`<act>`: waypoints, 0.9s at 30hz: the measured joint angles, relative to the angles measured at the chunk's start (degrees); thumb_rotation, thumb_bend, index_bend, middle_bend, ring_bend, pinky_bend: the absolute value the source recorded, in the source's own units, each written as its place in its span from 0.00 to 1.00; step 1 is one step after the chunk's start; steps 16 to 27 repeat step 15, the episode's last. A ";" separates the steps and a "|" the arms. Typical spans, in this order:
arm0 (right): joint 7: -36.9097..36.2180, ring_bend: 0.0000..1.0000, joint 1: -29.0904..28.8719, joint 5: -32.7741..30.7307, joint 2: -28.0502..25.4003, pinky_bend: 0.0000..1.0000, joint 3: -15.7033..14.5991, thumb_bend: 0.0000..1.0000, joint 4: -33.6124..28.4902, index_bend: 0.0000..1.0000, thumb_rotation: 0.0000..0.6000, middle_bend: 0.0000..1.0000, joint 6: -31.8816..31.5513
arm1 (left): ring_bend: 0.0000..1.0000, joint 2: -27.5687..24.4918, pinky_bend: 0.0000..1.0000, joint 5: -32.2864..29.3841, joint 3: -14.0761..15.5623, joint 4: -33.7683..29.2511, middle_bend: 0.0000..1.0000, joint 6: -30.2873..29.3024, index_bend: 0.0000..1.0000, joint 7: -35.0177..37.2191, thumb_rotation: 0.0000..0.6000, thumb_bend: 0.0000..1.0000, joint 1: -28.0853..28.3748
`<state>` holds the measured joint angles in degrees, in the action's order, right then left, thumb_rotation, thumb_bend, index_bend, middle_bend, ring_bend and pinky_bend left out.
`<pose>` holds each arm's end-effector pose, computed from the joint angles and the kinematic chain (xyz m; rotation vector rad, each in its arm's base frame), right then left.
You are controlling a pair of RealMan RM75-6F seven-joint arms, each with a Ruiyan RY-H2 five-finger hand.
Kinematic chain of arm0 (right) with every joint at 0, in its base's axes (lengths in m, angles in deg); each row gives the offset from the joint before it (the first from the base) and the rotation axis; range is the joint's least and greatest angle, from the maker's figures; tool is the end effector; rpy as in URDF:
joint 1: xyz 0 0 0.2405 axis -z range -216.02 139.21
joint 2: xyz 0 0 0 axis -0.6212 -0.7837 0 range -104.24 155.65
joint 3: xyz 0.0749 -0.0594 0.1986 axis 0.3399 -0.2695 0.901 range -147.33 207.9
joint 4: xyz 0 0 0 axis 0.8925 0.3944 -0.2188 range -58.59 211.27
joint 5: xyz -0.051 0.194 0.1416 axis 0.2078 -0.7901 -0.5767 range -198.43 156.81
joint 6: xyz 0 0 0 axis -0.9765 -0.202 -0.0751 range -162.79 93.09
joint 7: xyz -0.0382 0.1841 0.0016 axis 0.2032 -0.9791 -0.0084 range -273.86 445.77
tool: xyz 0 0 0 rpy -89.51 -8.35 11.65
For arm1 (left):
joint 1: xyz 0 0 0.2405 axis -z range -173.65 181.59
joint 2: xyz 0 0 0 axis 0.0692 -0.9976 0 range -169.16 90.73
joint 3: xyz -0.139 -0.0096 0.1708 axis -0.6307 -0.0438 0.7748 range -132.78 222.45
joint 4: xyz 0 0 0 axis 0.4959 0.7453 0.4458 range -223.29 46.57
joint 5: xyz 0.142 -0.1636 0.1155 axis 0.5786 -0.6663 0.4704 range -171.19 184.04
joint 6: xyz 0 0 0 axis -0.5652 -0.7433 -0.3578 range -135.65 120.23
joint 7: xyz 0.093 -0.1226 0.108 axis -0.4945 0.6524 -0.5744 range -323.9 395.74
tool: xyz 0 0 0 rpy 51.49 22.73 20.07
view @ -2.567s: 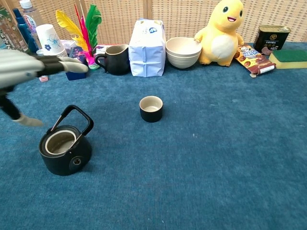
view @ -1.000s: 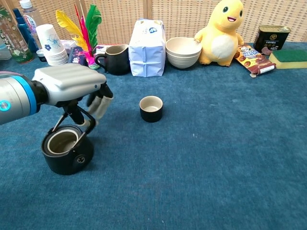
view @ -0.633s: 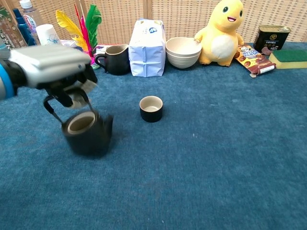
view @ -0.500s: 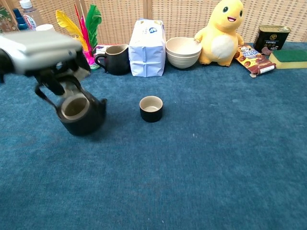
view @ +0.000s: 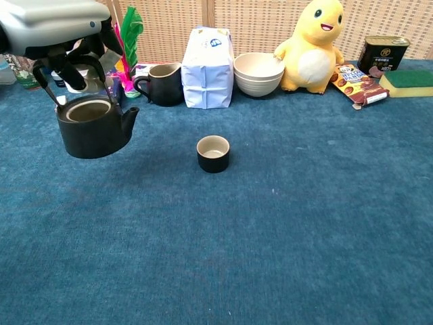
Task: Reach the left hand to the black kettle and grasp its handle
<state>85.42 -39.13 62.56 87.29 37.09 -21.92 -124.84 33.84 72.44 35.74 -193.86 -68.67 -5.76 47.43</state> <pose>-0.2847 -0.2182 0.1433 1.2054 -0.8968 0.9791 -0.0624 0.3380 -0.0034 -1.9654 -0.4819 -0.8407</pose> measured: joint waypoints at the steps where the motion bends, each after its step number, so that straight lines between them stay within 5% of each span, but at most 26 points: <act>1: -0.04 0.00 0.00 -0.02 -0.03 0.00 0.01 0.00 0.00 0.00 1.00 0.00 0.02 | 0.73 0.12 0.87 -0.32 -0.06 0.10 0.91 0.01 0.75 -0.20 1.00 0.37 0.20; 27: 0.07 0.00 0.06 0.18 0.01 0.00 -0.10 0.00 -0.04 0.00 1.00 0.00 -0.03 | 0.73 0.27 0.87 -2.83 -0.43 -0.09 0.91 -0.85 0.75 -1.73 1.00 0.38 1.70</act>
